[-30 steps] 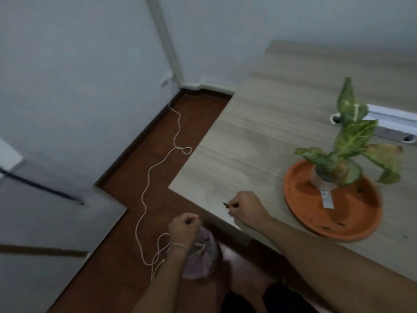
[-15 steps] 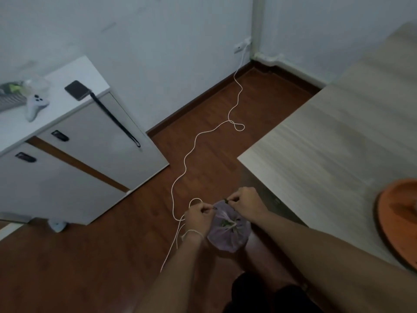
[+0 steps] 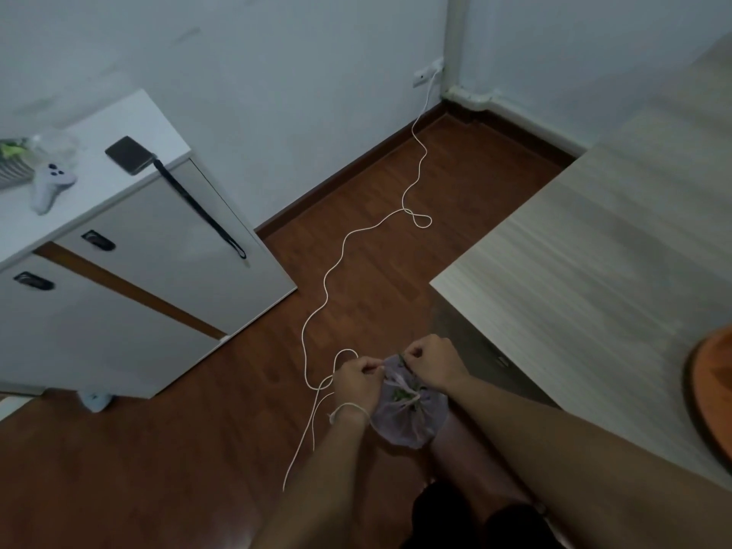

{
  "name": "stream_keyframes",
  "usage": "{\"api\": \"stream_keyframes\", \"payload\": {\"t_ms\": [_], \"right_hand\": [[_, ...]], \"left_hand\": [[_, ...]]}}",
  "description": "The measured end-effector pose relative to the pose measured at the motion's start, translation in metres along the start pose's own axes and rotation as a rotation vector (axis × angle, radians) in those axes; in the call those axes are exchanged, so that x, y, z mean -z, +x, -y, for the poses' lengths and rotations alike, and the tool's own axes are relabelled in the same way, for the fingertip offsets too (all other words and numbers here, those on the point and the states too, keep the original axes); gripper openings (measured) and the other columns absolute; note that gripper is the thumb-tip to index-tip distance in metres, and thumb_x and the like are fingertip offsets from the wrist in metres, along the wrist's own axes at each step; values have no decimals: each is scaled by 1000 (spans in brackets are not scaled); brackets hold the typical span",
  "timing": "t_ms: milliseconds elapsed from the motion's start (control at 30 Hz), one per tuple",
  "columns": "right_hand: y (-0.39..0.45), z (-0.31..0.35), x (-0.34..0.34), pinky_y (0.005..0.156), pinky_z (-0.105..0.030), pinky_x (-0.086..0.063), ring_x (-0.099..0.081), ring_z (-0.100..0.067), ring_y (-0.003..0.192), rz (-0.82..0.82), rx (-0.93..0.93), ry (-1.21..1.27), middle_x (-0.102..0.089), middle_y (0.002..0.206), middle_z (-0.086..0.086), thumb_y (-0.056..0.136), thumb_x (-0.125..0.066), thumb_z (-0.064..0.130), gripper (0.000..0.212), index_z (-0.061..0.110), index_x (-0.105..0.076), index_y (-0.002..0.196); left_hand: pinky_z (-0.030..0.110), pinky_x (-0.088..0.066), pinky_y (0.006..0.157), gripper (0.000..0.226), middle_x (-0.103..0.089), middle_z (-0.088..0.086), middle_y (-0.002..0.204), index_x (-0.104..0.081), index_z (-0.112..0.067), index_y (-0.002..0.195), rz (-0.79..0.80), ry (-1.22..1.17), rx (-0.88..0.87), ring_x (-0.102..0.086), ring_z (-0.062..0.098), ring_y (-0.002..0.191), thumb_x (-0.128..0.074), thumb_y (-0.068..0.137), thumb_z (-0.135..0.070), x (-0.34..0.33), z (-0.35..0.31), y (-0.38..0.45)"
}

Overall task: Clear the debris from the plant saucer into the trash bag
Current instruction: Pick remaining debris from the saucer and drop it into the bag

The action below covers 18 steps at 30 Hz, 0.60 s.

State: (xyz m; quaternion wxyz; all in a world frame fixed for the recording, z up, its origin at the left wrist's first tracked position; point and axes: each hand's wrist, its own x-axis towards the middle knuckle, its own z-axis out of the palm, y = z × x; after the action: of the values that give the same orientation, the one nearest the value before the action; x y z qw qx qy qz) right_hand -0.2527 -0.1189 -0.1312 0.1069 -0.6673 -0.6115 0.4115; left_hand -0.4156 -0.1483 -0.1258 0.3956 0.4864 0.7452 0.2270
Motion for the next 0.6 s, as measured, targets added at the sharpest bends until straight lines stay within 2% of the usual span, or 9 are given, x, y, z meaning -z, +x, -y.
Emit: {"api": "stream_keyframes", "payload": {"t_ms": [67,200,300,500,600], "right_hand": [[1,-2,-2,65,-43,-55,-66,-25,65,9,-12,-5,-71,68,-11,83,-58,14,22,7,-69,65],[0,-13,-5,75,-35,-59,-70,-23,82,-13,-109,36,-77,86,-5,86,-62,17,16,18,-77,81],[-2,-22,-2,80,-36,-60,-71,-23,86,-40,-169,47,-77,90,-3,83,-66,21,13,26,-74,75],[-19,-35,19,75,-34,-60,-70,-17,78,-52,-180,93,-76,82,2,83,-65,22,16,28,-72,70],[-33,-48,43,74,-35,-60,-71,-17,76,-96,-183,139,-77,81,0,83,-64,20,14,16,-75,76]], "left_hand": [[35,-58,78,12,-77,7,83,-77,-13,84,11,-1,-5,-72,19,78,-71,74,-16,-1,2,1],[36,-57,81,15,-77,8,88,-77,-12,89,22,21,-26,-72,21,83,-68,77,-13,-3,2,-1],[37,-57,81,16,-77,8,90,-76,-12,92,37,30,-38,-71,21,83,-68,78,-12,-3,1,-4],[35,-57,82,15,-77,5,90,-77,-15,90,65,62,-68,-71,19,86,-69,78,-14,-12,-7,-7],[29,-53,81,14,-77,7,92,-76,-11,91,88,94,-138,-69,18,86,-69,79,-11,-25,-27,-13]]}}
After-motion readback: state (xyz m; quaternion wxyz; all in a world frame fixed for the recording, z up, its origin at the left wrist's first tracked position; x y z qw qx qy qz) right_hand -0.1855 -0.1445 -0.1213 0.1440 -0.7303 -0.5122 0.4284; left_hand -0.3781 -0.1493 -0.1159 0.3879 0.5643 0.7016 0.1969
